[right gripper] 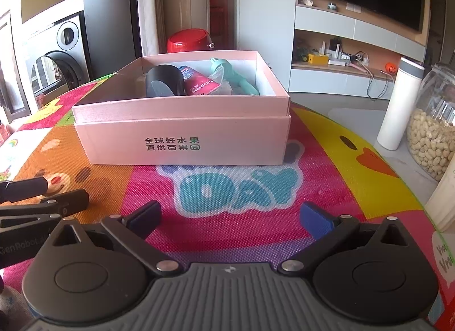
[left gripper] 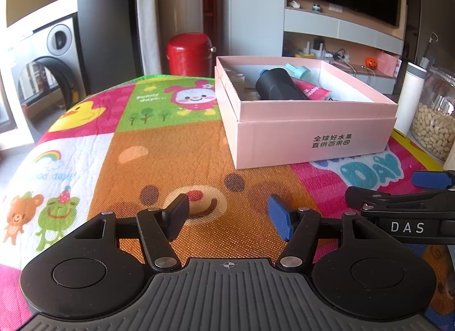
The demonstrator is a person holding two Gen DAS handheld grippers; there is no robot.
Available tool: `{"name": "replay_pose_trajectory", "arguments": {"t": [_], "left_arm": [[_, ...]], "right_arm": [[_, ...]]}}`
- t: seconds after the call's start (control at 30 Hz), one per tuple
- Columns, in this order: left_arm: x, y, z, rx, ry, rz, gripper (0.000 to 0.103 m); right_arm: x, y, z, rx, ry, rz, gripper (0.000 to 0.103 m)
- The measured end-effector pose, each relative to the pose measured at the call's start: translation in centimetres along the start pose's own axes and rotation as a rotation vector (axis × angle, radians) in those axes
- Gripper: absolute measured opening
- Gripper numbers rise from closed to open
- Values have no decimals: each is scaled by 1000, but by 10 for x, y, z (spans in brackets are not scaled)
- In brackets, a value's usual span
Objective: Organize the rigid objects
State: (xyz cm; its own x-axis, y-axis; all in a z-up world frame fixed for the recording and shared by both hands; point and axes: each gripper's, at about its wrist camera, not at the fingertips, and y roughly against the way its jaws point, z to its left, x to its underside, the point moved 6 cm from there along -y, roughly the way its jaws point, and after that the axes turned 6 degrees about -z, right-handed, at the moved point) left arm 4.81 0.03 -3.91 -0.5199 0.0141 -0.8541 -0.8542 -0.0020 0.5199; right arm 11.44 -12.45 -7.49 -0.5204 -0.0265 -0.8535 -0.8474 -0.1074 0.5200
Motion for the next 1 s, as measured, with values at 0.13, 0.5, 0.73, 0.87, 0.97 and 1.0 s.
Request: {"name": "replay_pose_trajectory", "arguments": {"t": [0.13,0.5,0.73,0.87,0.97,1.0], "left_arm": [[0,0,0,-1,-1,0,67],[1,0,0,-1,2,-1,67],[1,0,1,6,15,-1,67],[1,0,1,2,9,-1,67],[1,0,1,2,10,-1,67],[1,0,1,2,10,-1,67]], "right_arm": [[0,0,0,1,1,0,103],[0,0,0,0,0,0,103],[0,0,0,0,1,0,103],[0,0,0,0,1,0,103],[0,0,0,0,1,0,103],[0,0,0,0,1,0,103]]}}
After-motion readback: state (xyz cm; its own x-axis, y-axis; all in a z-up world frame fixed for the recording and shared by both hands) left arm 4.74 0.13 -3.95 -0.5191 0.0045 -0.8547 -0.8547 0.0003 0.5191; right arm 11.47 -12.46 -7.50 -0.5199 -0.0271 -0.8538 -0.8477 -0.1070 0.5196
